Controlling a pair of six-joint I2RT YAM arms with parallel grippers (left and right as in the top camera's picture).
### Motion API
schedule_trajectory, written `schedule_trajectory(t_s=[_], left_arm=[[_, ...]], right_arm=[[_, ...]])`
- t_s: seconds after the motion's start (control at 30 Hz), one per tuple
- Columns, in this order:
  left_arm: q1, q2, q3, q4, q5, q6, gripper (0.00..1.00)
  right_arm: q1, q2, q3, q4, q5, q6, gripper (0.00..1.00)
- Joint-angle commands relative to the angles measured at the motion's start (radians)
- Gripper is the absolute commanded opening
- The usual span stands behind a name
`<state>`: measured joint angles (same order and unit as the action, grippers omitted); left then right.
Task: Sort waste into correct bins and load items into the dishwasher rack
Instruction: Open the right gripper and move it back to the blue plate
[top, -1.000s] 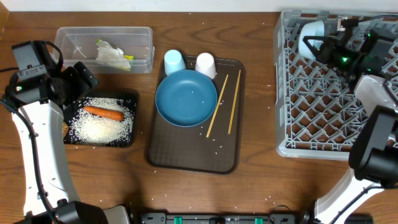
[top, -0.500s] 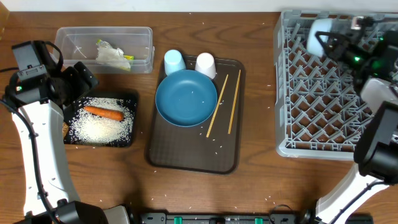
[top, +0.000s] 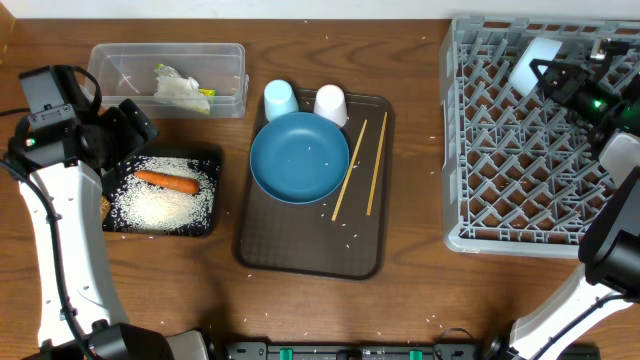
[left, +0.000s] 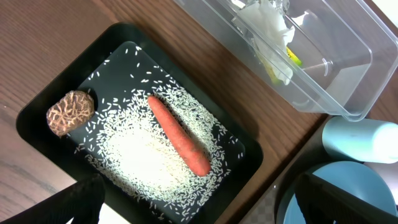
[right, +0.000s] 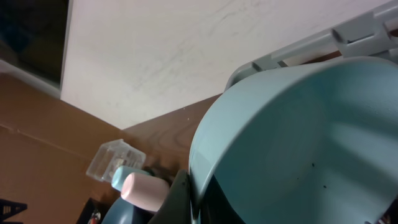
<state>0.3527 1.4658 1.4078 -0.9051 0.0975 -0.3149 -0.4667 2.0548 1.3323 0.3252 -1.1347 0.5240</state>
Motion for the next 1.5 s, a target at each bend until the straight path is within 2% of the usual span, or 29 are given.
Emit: schedule_trajectory(t_s=[0.0, 0.23, 0.3, 0.4, 0.6, 0.77, 1.0, 1.07, 1.13, 1.17, 1.27, 1.37, 1.47], left_arm=[[0.004, -0.007, 0.014, 0.000, -0.005, -0.005, 0.98], [0.004, -0.007, 0.014, 0.000, -0.005, -0.005, 0.98], [0.004, -0.007, 0.014, 0.000, -0.005, -0.005, 0.98], [0.004, -0.007, 0.014, 0.000, -0.005, -0.005, 0.98], [0.004, -0.007, 0.014, 0.000, -0.005, -0.005, 0.98], [0.004, -0.007, 0.014, 0.000, -0.005, -0.005, 0.98], [0.004, -0.007, 0.014, 0.000, -0.005, -0.005, 0.98], [0.004, -0.007, 0.014, 0.000, -0.005, -0.005, 0.98], [0.004, -0.007, 0.014, 0.000, -0.005, -0.005, 0.98], [0.004, -0.007, 0.014, 0.000, -0.005, -0.005, 0.98], [0.004, -0.007, 0.014, 0.000, -0.005, -0.005, 0.98], [0.004, -0.007, 0.014, 0.000, -0.005, -0.005, 0.98], [0.004, -0.007, 0.014, 0.000, -0.005, -0.005, 0.98]], right_arm=[[-0.024, -0.002, -0.005, -0.006, -0.026, 0.027, 0.01], [-0.071, -0.074, -0.005, -0.103, 0.013, 0.034, 0.01], [-0.078, -0.101, -0.005, -0.171, 0.052, 0.003, 0.10], [-0.084, -0.146, -0.005, -0.329, 0.164, -0.055, 0.30], [-0.083, -0.259, -0.005, -0.633, 0.517, -0.155, 0.53], [-0.082, -0.385, -0.005, -0.774, 0.728, -0.180, 0.75], [-0.044, -0.590, -0.005, -0.840, 0.718, -0.181, 0.80], [-0.001, -0.636, -0.005, -0.844, 0.671, -0.187, 0.85], [0.064, -0.666, -0.005, -0.839, 0.570, -0.251, 0.97], [0.116, -0.677, -0.005, -0.835, 0.512, -0.293, 0.99], [0.270, -0.675, -0.005, -0.829, 0.482, -0.351, 0.99], [0.465, -0.642, -0.005, -0.821, 0.559, -0.403, 0.99], [0.673, -0.571, -0.005, -0.799, 0.644, -0.517, 0.99]])
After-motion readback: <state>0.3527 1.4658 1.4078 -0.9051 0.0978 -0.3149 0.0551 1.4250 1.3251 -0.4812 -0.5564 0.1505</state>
